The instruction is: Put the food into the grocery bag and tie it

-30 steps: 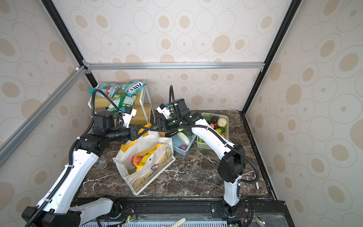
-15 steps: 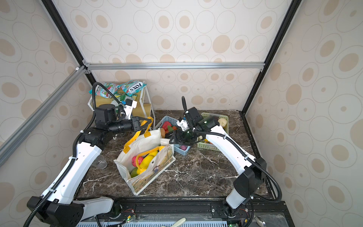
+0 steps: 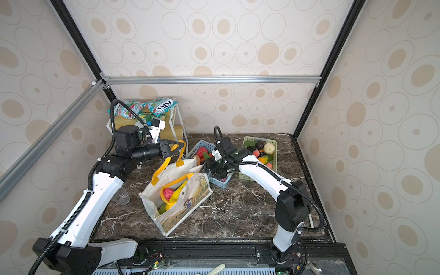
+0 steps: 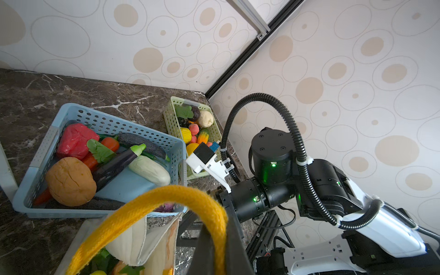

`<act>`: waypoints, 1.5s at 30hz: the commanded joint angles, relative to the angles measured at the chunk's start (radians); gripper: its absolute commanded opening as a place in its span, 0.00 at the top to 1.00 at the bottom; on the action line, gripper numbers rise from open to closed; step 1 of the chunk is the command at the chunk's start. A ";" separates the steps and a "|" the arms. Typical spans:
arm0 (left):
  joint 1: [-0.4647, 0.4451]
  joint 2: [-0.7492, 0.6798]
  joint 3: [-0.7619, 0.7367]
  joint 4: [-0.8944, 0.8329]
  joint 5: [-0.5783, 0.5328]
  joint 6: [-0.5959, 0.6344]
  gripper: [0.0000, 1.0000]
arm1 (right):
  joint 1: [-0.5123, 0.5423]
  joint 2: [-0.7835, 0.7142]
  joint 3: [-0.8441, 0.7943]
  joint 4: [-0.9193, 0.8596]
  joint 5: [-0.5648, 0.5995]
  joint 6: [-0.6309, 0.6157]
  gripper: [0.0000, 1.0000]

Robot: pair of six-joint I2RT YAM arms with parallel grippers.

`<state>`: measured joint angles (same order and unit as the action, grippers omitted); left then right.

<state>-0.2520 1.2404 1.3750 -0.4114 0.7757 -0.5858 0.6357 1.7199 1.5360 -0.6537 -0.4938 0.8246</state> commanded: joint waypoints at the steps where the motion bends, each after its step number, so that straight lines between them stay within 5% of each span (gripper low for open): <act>1: -0.001 -0.021 0.014 0.082 0.001 -0.034 1.00 | 0.008 -0.058 0.030 0.022 -0.001 0.041 0.35; 13: -0.002 -0.019 0.001 0.131 0.009 -0.069 1.00 | 0.033 -0.036 0.017 0.029 -0.041 0.053 0.39; 16: -0.003 -0.014 0.017 0.138 0.013 -0.074 1.00 | 0.033 0.009 0.019 0.009 -0.078 0.056 0.50; 21: -0.004 -0.014 0.036 0.122 0.016 -0.070 1.00 | 0.021 0.025 0.028 0.000 -0.037 0.027 0.82; 27: -0.006 -0.029 0.013 0.193 0.020 -0.144 1.00 | -0.030 0.035 0.057 0.048 -0.021 0.002 1.00; 39: -0.032 -0.042 -0.082 0.360 -0.037 -0.312 1.00 | -0.177 0.188 0.300 -0.052 -0.084 -0.144 1.00; 45: -0.033 -0.061 -0.131 0.349 -0.089 -0.348 0.96 | -0.200 0.251 0.447 -0.233 -0.077 -0.258 0.74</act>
<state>-0.2779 1.2148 1.2510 -0.1120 0.7143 -0.8978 0.4374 1.9736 1.9278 -0.7792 -0.5579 0.6491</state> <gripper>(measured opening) 0.072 0.239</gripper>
